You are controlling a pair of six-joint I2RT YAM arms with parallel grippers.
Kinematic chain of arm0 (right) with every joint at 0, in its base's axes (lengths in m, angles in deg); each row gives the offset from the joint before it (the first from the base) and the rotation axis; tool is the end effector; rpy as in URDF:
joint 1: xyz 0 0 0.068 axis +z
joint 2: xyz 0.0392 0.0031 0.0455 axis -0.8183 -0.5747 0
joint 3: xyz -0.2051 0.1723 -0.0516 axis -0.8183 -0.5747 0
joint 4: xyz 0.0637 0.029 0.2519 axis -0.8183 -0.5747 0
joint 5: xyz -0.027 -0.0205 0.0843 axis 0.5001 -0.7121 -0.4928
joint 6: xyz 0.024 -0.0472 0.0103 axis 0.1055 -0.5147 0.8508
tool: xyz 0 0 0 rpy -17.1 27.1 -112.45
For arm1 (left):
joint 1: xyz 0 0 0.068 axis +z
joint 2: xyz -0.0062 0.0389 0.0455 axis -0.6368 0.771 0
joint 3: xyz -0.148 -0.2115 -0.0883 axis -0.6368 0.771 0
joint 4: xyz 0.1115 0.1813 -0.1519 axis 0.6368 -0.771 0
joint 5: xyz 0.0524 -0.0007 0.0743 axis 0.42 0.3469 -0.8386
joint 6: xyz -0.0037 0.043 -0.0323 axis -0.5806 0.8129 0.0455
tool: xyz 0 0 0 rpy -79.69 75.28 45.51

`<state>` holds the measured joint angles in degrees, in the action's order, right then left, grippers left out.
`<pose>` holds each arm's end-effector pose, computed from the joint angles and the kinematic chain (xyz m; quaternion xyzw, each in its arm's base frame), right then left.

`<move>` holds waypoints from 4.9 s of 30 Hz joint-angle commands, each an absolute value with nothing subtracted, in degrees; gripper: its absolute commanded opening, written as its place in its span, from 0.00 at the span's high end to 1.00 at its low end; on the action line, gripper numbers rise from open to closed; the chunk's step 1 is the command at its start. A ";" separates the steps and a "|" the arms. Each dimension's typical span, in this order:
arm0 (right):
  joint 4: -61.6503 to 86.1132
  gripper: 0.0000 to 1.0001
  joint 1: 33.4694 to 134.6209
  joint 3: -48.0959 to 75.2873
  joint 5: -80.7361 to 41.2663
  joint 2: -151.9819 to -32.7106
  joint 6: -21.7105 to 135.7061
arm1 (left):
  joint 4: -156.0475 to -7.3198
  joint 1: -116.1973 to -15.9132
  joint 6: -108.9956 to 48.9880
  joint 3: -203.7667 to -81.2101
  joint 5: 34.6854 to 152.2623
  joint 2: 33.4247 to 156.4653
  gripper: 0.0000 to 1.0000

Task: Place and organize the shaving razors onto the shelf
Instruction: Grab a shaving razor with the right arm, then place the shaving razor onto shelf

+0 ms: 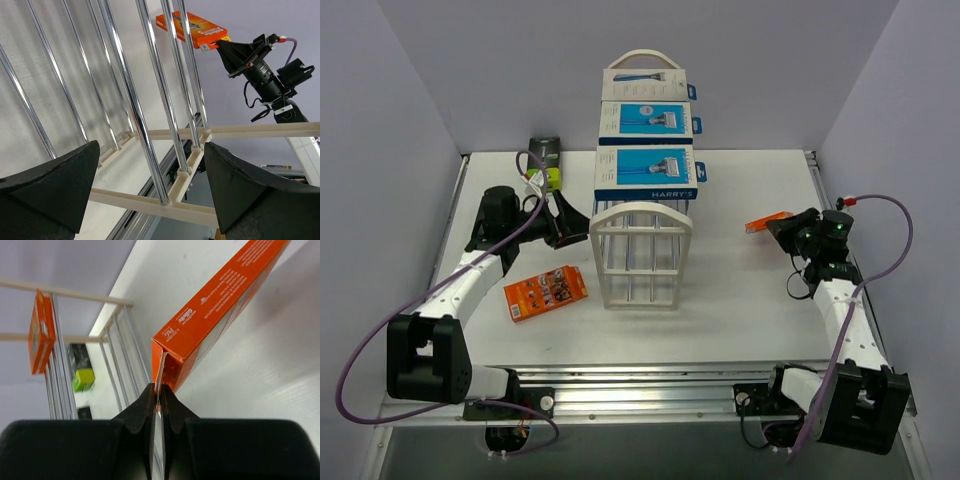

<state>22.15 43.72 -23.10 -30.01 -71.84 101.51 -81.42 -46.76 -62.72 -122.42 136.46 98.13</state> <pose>0.2429 -0.0370 0.2858 0.3158 0.7083 0.3265 0.5403 0.2959 -0.0654 0.2774 -0.0177 0.7922 -0.5399 0.2839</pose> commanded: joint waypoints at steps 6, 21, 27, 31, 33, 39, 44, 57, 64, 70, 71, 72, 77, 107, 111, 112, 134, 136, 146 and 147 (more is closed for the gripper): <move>17.76 1.00 41.12 -14.76 -52.49 -78.84 95.80 | -81.24 -46.94 -60.96 -123.93 136.36 97.15 0.06; -11.15 1.00 41.03 2.37 -55.96 -91.42 74.80 | -80.63 -46.94 -61.75 -123.76 137.15 97.06 0.06; -20.74 1.00 41.82 13.89 -52.18 -94.93 70.49 | -80.18 -46.85 -62.19 -123.67 137.51 96.79 0.06; -24.34 1.00 42.96 16.80 -52.17 -97.39 69.70 | -79.13 -46.94 -62.81 -123.41 138.12 96.53 0.06; -25.23 1.00 44.36 16.45 -51.48 -97.92 69.61 | -78.78 -46.76 -63.07 -123.49 138.56 96.62 0.06; -30.84 1.00 46.56 17.67 -50.07 -97.93 69.26 | -75.62 -46.24 -65.53 -122.62 140.05 96.44 0.06; -32.26 1.00 47.36 19.52 -50.33 -96.44 70.39 | -74.38 -46.15 -66.50 -122.26 140.58 96.27 0.06; -40.34 1.00 49.47 22.77 -49.02 -95.55 71.10 | -72.36 -46.06 -67.99 -121.65 141.37 96.53 0.06; -41.75 1.00 50.17 21.99 -46.29 -96.52 70.40 | -72.10 -46.06 -68.26 -121.56 141.55 96.71 0.06; -42.46 1.00 50.17 22.16 -46.19 -97.84 70.31 | -71.57 -46.06 -68.70 -121.38 141.90 97.06 0.06; -42.20 1.00 50.17 22.16 -46.72 -98.36 70.22 | -71.31 -46.06 -68.78 -121.38 141.99 97.23 0.06; -42.11 1.00 50.17 22.16 -47.07 -98.63 70.31 | -71.22 -45.97 -68.87 -121.38 141.99 97.32 0.06; -42.81 1.00 50.17 22.42 -46.90 -99.95 69.87 | -70.96 -45.97 -69.14 -121.21 142.17 97.76 0.06; -41.31 0.85 49.21 20.93 -43.47 -101.53 69.26 | -70.43 -45.97 -69.58 -121.12 142.61 98.20 0.06; -41.49 0.92 48.59 20.76 -42.33 -101.44 69.08 | -70.43 -45.97 -69.58 -121.12 142.69 98.20 0.06; -41.49 0.95 48.50 20.67 -42.24 -101.27 68.99 | -70.43 -45.97 -69.66 -121.03 142.61 98.20 0.06; -28.49 1.00 50.79 30.94 -33.36 -91.86 68.99 | -74.20 -46.15 -65.45 -122.70 140.85 97.15 0.06; -25.59 1.00 50.88 32.53 -35.55 -91.42 70.39 | -76.92 -46.41 -62.90 -123.31 139.71 96.18 0.06; -9.07 1.00 53.42 32.27 -44.61 -89.75 75.14 | -81.15 -47.38 -60.00 -124.20 136.81 97.32 0.06; -6.71 1.00 53.42 31.75 -45.57 -89.58 76.19 | -81.67 -47.38 -59.65 -124.28 136.37 97.32 0.06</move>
<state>-16.89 52.72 31.96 -40.67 -92.26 73.93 -80.65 -47.13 -62.26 -121.30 137.51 97.69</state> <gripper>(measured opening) 0.016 0.941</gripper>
